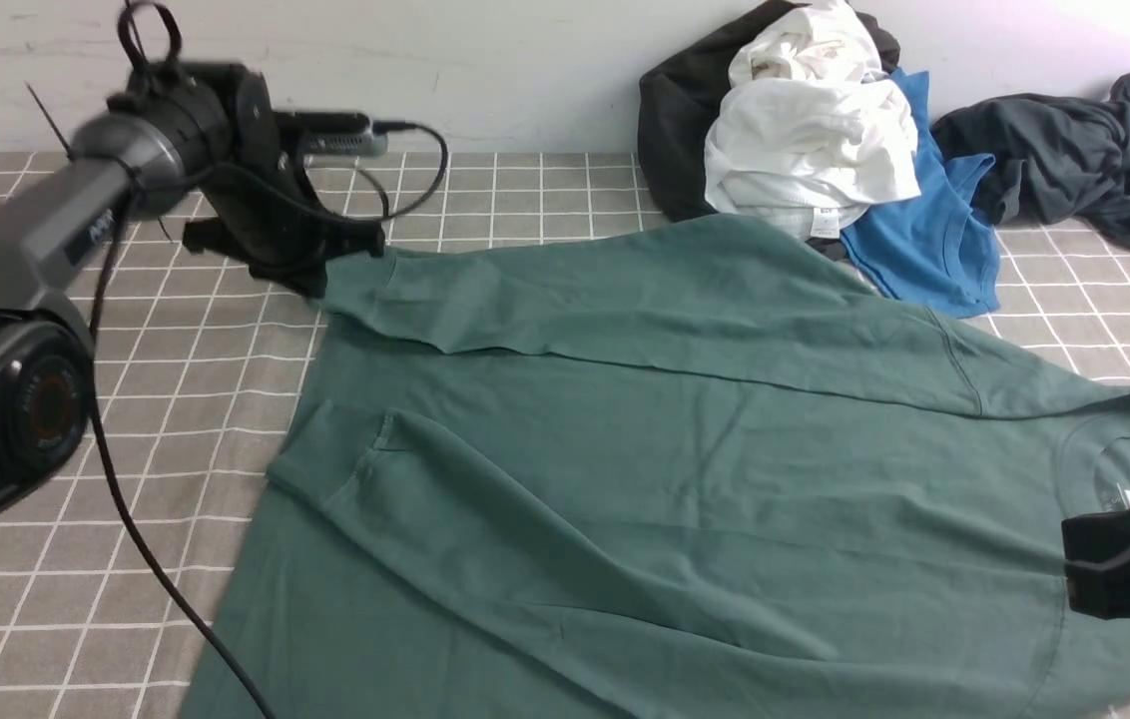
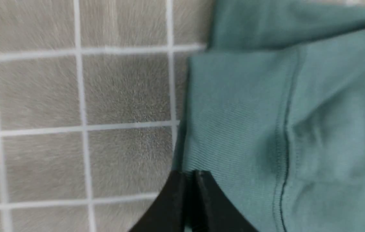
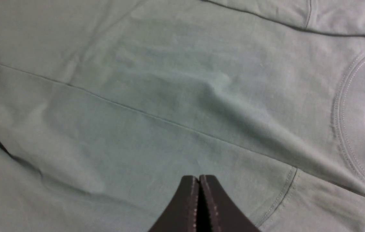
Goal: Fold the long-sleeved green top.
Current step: Use the left arm to clamp the cuff farthest from it, then use the left arm to drag and drop the cuff onto the cuff closest to the left arm, then use both arms simultaneously to clamp the lower edge of the clothing fabric
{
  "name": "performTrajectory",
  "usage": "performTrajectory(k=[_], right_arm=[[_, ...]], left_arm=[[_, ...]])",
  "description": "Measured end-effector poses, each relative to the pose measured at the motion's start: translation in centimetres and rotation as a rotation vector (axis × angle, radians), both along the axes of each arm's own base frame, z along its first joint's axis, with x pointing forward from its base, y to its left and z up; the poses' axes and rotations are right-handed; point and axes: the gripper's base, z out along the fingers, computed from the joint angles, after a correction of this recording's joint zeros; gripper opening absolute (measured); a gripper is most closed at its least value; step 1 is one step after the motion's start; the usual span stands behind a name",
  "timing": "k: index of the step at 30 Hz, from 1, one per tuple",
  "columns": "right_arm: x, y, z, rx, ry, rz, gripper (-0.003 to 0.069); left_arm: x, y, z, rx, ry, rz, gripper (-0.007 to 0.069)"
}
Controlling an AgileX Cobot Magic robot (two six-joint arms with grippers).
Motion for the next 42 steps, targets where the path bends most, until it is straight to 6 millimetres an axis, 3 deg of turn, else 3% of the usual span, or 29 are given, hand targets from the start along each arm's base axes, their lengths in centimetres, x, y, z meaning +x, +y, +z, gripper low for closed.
performTrajectory(k=[2, 4, 5, 8, 11, 14, 17, 23, 27, 33, 36, 39, 42], right_arm=[[0.0, 0.0, 0.0, 0.000, 0.000, 0.000, -0.0010], [0.0, 0.0, 0.0, 0.000, 0.000, 0.000, -0.0010], [0.0, 0.0, 0.0, 0.000, 0.000, 0.000, -0.0010], [0.0, 0.0, 0.0, 0.001, 0.000, 0.000, -0.0010], [0.0, 0.0, 0.0, 0.002, 0.002, 0.000, -0.0010], [-0.1, 0.0, 0.0, 0.003, 0.007, 0.002, -0.0010], [-0.1, 0.1, -0.1, 0.003, 0.013, 0.005, -0.0010], [-0.1, 0.1, -0.1, 0.005, 0.015, 0.005, -0.0010], [-0.1, 0.1, -0.1, 0.018, 0.015, -0.001, -0.0010], [-0.1, 0.2, -0.1, 0.030, 0.022, -0.003, -0.0010], [-0.2, 0.2, -0.2, 0.035, 0.038, 0.003, -0.0010], [-0.3, 0.3, -0.2, 0.037, 0.048, 0.015, -0.0010], [-0.5, 0.5, -0.2, 0.048, 0.060, 0.028, -0.0010]], left_arm=[[-1.0, 0.0, 3.2, 0.010, -0.020, -0.035, 0.0002], [-1.9, 0.1, 5.1, 0.016, -0.017, -0.054, 0.0002], [-3.2, 0.1, 7.3, 0.027, 0.008, -0.084, 0.0002], [-5.0, 0.3, 10.4, 0.051, 0.005, -0.136, 0.0002], [-6.0, 0.4, 11.6, 0.062, -0.003, -0.152, 0.0002], [-7.1, 0.4, 11.3, 0.059, 0.034, -0.156, 0.0002], [-8.8, 0.0, 9.4, 0.057, 0.131, -0.173, 0.0002], [-12.4, 0.0, 3.3, 0.121, 0.379, -0.195, 0.0006], [-13.2, 0.4, 1.7, 0.153, 0.440, -0.189, 0.0052], [-13.7, 0.8, 2.9, 0.185, 0.409, -0.174, 0.0229], [-14.7, 0.4, 5.6, 0.187, 0.339, -0.176, 0.0348], [-17.2, -1.3, 8.2, 0.177, 0.249, -0.235, 0.0396], [-20.5, -3.4, 8.3, 0.199, 0.182, -0.397, 0.0406]])
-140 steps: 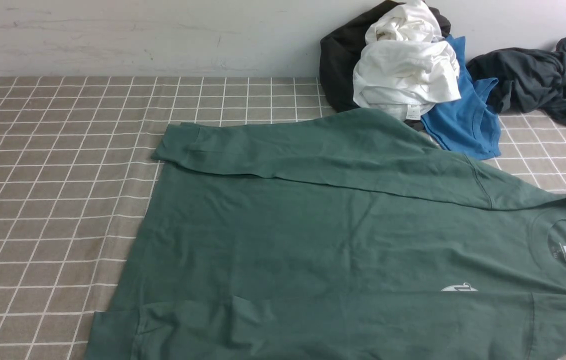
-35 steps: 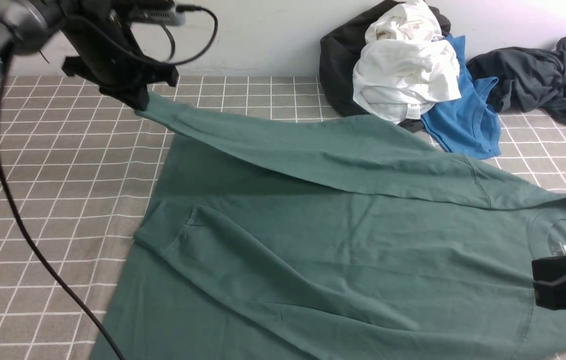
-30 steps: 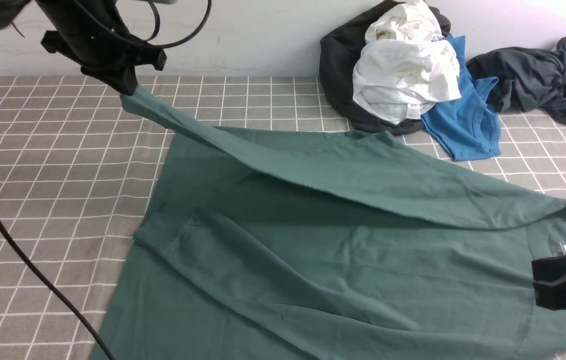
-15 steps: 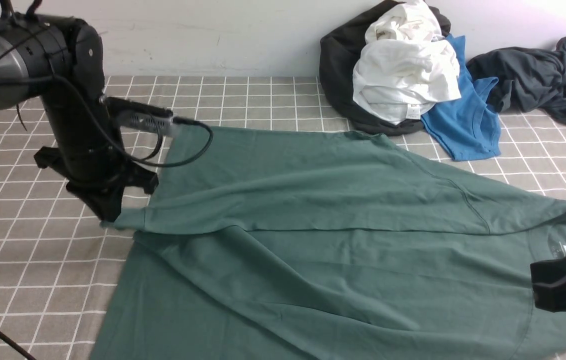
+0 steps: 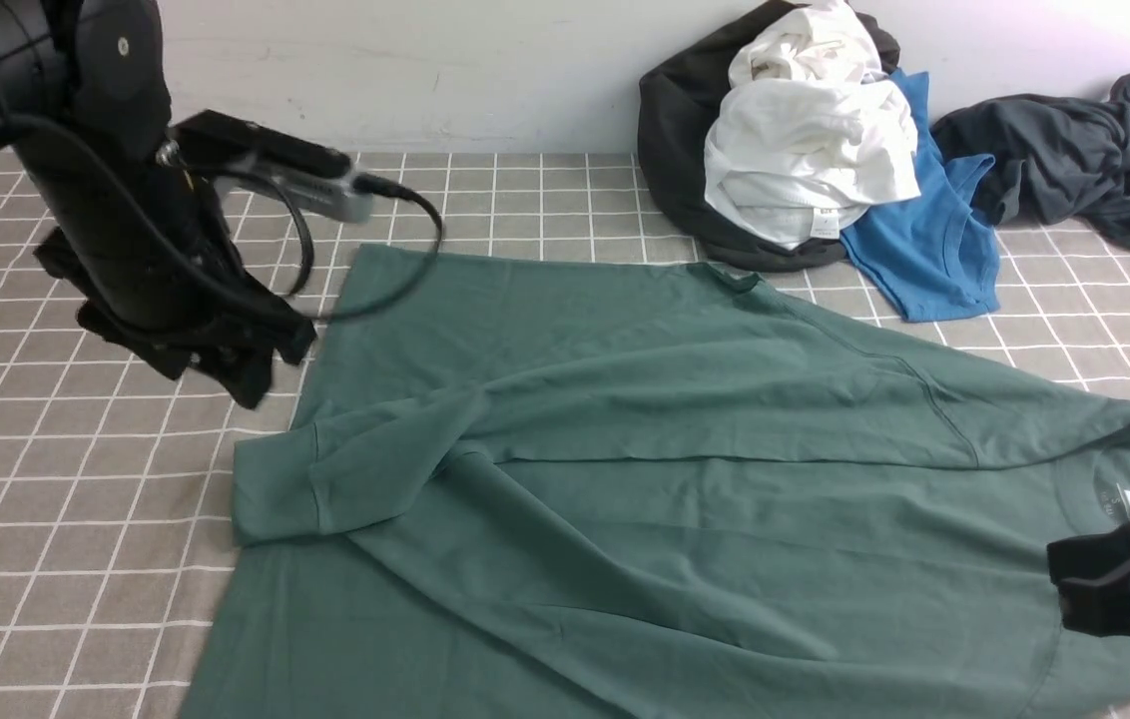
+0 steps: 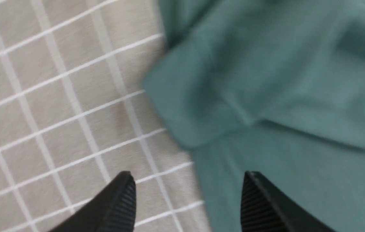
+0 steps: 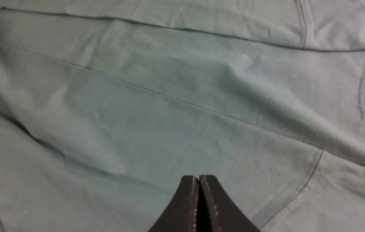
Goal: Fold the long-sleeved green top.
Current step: Use both arms simultaneously to clamp the lower edge of the clothing fabric
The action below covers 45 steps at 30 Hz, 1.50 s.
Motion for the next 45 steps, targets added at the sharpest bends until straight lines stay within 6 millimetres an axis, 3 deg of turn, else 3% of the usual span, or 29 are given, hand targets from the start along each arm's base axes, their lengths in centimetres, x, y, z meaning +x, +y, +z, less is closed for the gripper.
performTrajectory(k=[3, 4, 6, 8, 11, 16, 25, 30, 35, 39, 42, 45], right_arm=[[-0.1, 0.2, 0.0, 0.022, 0.010, 0.006, -0.0010], [-0.1, 0.2, 0.0, 0.020, 0.011, 0.009, -0.0010], [-0.2, 0.3, 0.0, 0.012, 0.010, 0.042, -0.0010], [-0.3, 0.6, 0.0, 0.010, 0.006, 0.073, -0.0010], [-0.4, 1.3, 0.0, 0.004, 0.001, 0.125, -0.0010], [-0.8, 2.2, 0.0, -0.006, 0.004, 0.191, -0.0010], [-0.8, 2.2, -0.1, -0.022, 0.003, 0.200, -0.0005], [-0.8, 2.2, -0.1, -0.022, 0.004, 0.201, -0.0003], [-0.8, 2.2, -0.1, -0.038, -0.004, 0.222, -0.0002], [-1.0, 2.3, -0.2, -0.071, -0.005, 0.282, -0.0001], [-1.2, 2.3, -0.3, -0.097, 0.006, 0.329, -0.0001], [-2.0, 2.1, -0.6, -0.210, 0.055, 0.485, 0.0010]], left_arm=[[-3.9, -1.7, -2.5, 0.032, 0.023, -0.232, 0.0406], [-4.2, -1.8, -2.7, 0.035, 0.028, -0.248, 0.0406], [-7.9, -2.0, -6.5, 0.082, 0.099, -0.450, 0.0406], [-9.9, -1.8, -8.6, 0.100, 0.132, -0.521, 0.0406], [-11.3, -2.0, -10.0, 0.106, 0.156, -0.548, 0.0406], [-12.3, -2.4, -10.6, 0.148, 0.174, -0.582, 0.0406], [-14.4, 0.3, -13.6, 0.335, 0.201, -0.725, 0.0406], [-14.5, 0.5, -14.0, 0.339, 0.135, -0.754, 0.0364], [-13.6, 0.0, -13.3, 0.313, -0.016, -0.688, 0.0172], [-14.0, 0.2, -11.0, 0.270, -0.125, -0.609, 0.0024], [-14.5, 0.5, -9.2, 0.235, -0.204, -0.560, 0.0013], [-15.7, 1.3, -7.1, 0.187, -0.278, -0.453, 0.0014]])
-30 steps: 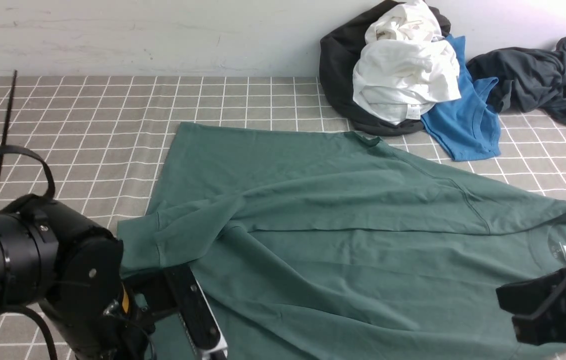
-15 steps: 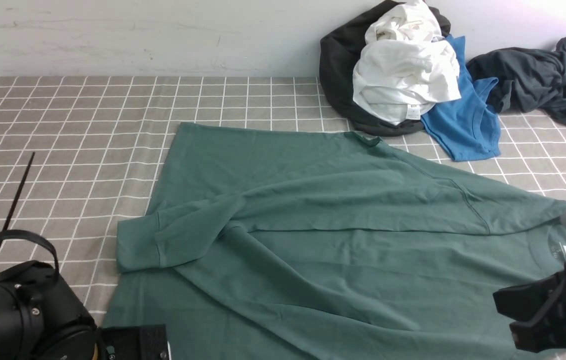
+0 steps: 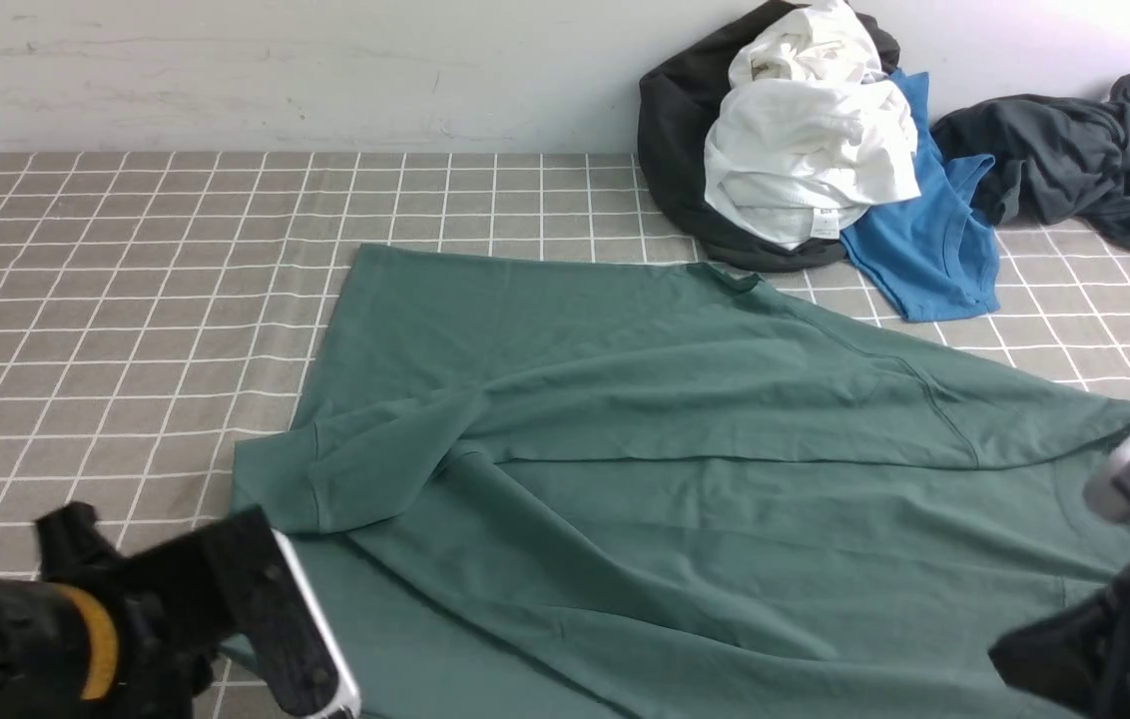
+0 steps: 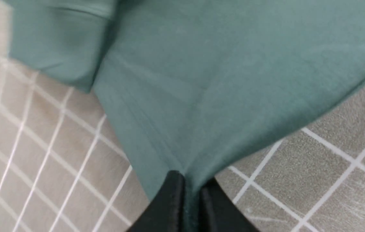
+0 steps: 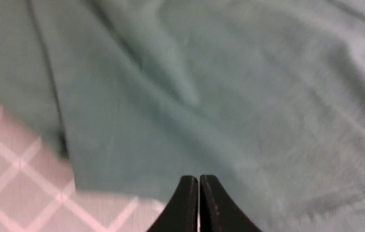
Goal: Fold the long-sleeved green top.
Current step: Use both arms simultaneously to clamp the lower edge of the clothing fabric
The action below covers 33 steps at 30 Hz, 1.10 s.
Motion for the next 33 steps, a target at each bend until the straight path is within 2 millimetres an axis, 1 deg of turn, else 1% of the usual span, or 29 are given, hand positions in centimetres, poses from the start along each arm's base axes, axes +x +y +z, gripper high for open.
performTrajectory(k=[2, 5, 6, 7, 8, 9, 11, 12, 13, 14, 15, 16, 17, 18, 20, 22, 25, 26, 27, 28, 29, 30, 31, 32, 33], right_arm=[[-0.2, -0.4, -0.1, -0.088, 0.014, 0.067, 0.0031], [0.0, -1.0, -0.8, -0.197, 0.034, 0.110, 0.0104], [0.0, -1.1, -0.8, -0.210, 0.036, 0.114, 0.0118], [0.2, -1.2, -1.3, -0.254, 0.051, 0.140, 0.0181], [0.6, -0.9, -2.0, -0.295, 0.067, 0.181, 0.0236], [0.6, -0.9, -2.1, -0.307, 0.067, 0.190, 0.0246], [1.3, 0.0, -3.5, -0.399, 0.085, 0.304, 0.0369], [1.4, 0.1, -3.7, -0.406, 0.080, 0.313, 0.0378], [1.9, 0.6, -4.5, -0.473, 0.069, 0.393, 0.0433], [2.3, 1.2, -5.3, -0.516, 0.060, 0.453, 0.0464], [2.7, 1.6, -6.0, -0.557, 0.048, 0.507, 0.0479], [2.8, 1.6, -6.1, -0.571, 0.044, 0.521, 0.0481], [3.3, 2.0, -7.1, -0.608, 0.038, 0.571, 0.0484], [3.6, 2.3, -7.8, -0.631, 0.040, 0.600, 0.0477], [4.1, 2.5, -8.5, -0.649, 0.070, 0.592, 0.0416], [4.2, 2.6, -8.5, -0.643, 0.099, 0.551, 0.0332], [4.4, 2.7, -8.1, -0.626, 0.123, 0.459, 0.0164], [4.6, 2.8, -8.0, -0.622, 0.121, 0.443, 0.0139], [4.9, 2.7, -7.2, -0.623, 0.127, 0.386, 0.0063], [5.2, 2.7, -6.3, -0.623, 0.123, 0.342, 0.0032], [5.6, 2.6, -5.0, -0.631, 0.107, 0.296, 0.0016], [5.7, 2.6, -4.8, -0.629, 0.106, 0.286, 0.0015], [5.9, 2.6, -4.0, -0.635, 0.091, 0.261, 0.0012], [6.7, 2.4, -1.8, -0.652, 0.049, 0.208, 0.0010], [6.8, 2.4, -1.6, -0.656, 0.044, 0.203, 0.0010]], left_arm=[[-0.5, 0.7, 0.7, -0.039, -0.012, 0.081, 0.0016], [-0.8, 1.6, 1.2, -0.095, -0.017, 0.221, 0.0016], [-0.8, 1.7, 1.2, -0.102, -0.018, 0.236, 0.0016], [-0.7, 1.9, 1.3, -0.124, -0.019, 0.283, 0.0016], [-0.7, 2.0, 1.3, -0.139, -0.018, 0.311, 0.0016], [-0.7, 2.1, 1.3, -0.143, -0.019, 0.318, 0.0016], [-0.6, 2.1, 1.3, -0.164, -0.020, 0.345, 0.0016], [-0.6, 2.1, 1.3, -0.165, -0.020, 0.347, 0.0016], [-0.6, 2.0, 1.3, -0.174, -0.018, 0.356, 0.0016], [-0.6, 2.0, 1.3, -0.178, -0.018, 0.360, 0.0016], [-0.6, 2.0, 1.3, -0.180, -0.018, 0.361, 0.0016], [-0.6, 2.0, 1.3, -0.180, -0.018, 0.361, 0.0016], [-0.7, 2.0, 1.3, -0.182, -0.017, 0.363, 0.0016], [-0.7, 2.0, 1.3, -0.184, -0.016, 0.365, 0.0016], [-0.8, 2.1, 1.4, -0.184, -0.011, 0.370, 0.0016], [-0.8, 2.0, 1.6, -0.189, -0.003, 0.380, 0.0016], [-0.8, 1.9, 2.0, -0.203, 0.024, 0.406, 0.0016], [-0.8, 1.9, 2.1, -0.203, 0.027, 0.410, 0.0016], [-0.9, 1.8, 2.4, -0.214, 0.051, 0.431, 0.0016], [-0.9, 1.8, 2.7, -0.223, 0.065, 0.449, 0.0016], [-0.8, 1.8, 3.2, -0.238, 0.079, 0.470, 0.0016], [-0.8, 1.8, 3.4, -0.240, 0.081, 0.476, 0.0016], [-0.7, 1.8, 3.6, -0.250, 0.084, 0.485, 0.0016], [-0.2, 1.9, 4.6, -0.276, 0.074, 0.512, 0.0016], [-0.2, 1.9, 4.6, -0.277, 0.074, 0.512, 0.0016]])
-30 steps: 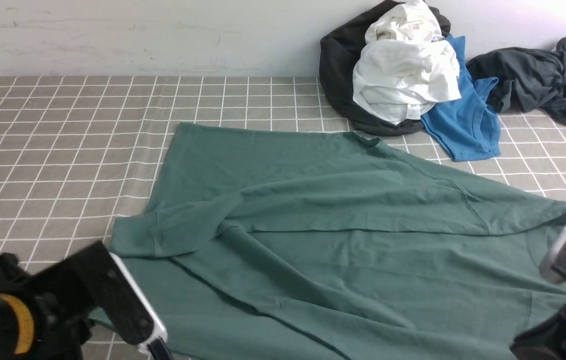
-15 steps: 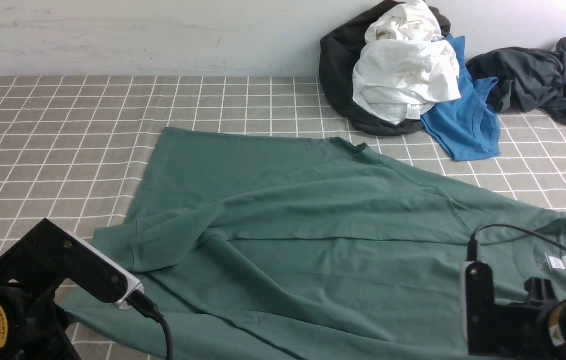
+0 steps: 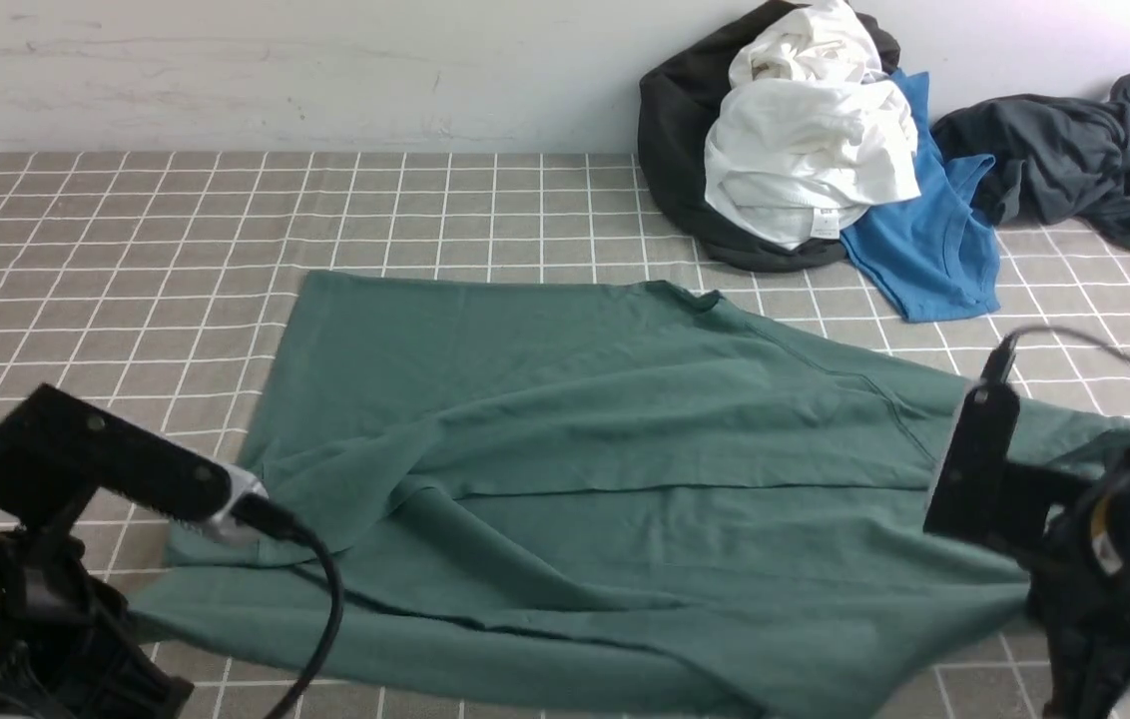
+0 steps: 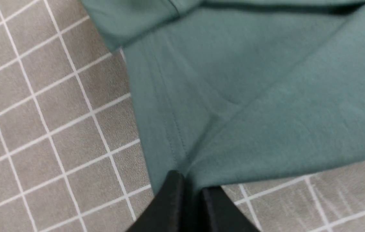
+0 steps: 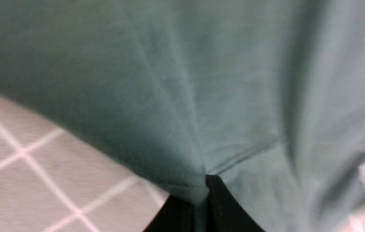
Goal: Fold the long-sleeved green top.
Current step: Use both arms simultaneously to clamp the lower edge of the clothing fabric, then use both arms to drag the lower edge of the fabric forward and fold it over the upper edge
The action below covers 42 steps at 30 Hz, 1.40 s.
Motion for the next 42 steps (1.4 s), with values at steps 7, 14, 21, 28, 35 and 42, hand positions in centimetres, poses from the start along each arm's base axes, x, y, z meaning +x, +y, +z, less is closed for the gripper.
performTrajectory(k=[7, 14, 21, 28, 35, 42], right_arm=[[7.2, -1.8, 4.6, 0.154, -0.276, -0.148, 0.0010], [14.1, -1.9, 3.0, 0.233, -0.328, -0.217, 0.0010], [19.5, -2.1, -1.2, 0.224, -0.279, -0.298, 0.0041], [20.5, -2.0, 0.3, 0.276, -0.275, -0.433, 0.0237], [19.8, -1.3, 4.5, 0.425, -0.259, -0.529, 0.0277], [19.8, 2.1, 1.6, 0.659, -0.035, -0.439, 0.0111]], left_arm=[[10.4, 0.4, 3.4, -0.072, -0.162, 0.149, 0.0016], [22.9, -0.6, 1.6, -0.020, -0.207, 0.146, 0.0016], [32.6, -1.9, -3.7, 0.043, -0.106, 0.182, 0.0057], [36.0, -2.2, -6.1, 0.115, 0.046, 0.210, 0.0291], [34.7, -2.3, -0.5, 0.090, 0.021, 0.143, 0.0367], [31.1, -3.4, 8.4, -0.089, -0.100, 0.003, 0.0263]])
